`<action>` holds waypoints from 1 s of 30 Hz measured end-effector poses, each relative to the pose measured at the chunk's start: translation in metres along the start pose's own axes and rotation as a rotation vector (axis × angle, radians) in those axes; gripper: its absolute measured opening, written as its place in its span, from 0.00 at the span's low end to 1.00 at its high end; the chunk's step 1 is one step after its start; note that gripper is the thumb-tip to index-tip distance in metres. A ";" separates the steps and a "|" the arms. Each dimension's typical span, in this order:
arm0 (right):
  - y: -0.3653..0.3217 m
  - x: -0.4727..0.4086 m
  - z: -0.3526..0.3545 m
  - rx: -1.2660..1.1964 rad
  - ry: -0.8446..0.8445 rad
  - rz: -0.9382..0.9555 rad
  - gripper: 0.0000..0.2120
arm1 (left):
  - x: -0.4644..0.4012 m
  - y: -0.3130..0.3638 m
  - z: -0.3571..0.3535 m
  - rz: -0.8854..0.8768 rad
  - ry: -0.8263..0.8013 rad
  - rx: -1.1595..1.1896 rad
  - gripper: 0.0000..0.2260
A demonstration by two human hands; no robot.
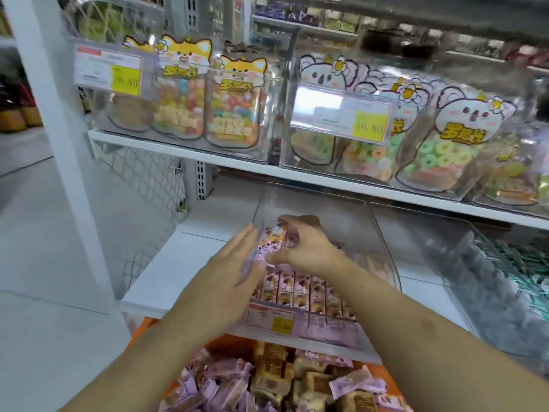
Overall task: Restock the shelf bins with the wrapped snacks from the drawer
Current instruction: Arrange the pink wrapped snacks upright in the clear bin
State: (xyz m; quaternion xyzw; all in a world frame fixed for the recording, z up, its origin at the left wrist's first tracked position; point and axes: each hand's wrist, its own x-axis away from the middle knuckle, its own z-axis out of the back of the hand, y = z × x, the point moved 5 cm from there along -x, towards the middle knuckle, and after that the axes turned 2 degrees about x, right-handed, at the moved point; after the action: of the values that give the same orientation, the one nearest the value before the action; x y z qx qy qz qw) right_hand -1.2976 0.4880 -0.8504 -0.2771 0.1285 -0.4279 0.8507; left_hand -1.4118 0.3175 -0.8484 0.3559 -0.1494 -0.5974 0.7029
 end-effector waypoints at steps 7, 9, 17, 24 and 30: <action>0.005 -0.045 -0.029 0.257 -0.044 -0.003 0.44 | 0.005 -0.005 0.004 -0.013 -0.011 0.045 0.25; 0.001 -0.044 -0.028 0.245 -0.002 0.000 0.43 | 0.006 -0.005 0.003 -0.015 -0.026 0.062 0.25; -0.008 -0.017 -0.021 0.197 0.033 0.017 0.32 | 0.009 -0.002 0.003 0.021 -0.058 0.115 0.27; -0.009 0.061 0.015 0.169 0.099 0.092 0.35 | 0.031 0.013 0.014 0.064 -0.113 0.114 0.30; -0.002 0.173 0.028 0.048 0.123 0.105 0.25 | 0.075 0.038 0.023 0.027 -0.120 0.078 0.34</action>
State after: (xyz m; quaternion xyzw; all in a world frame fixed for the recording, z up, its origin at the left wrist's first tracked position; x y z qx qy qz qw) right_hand -1.1822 0.3590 -0.8228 -0.2227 0.1845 -0.4020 0.8688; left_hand -1.3804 0.2400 -0.8220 0.3447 -0.2194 -0.6018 0.6862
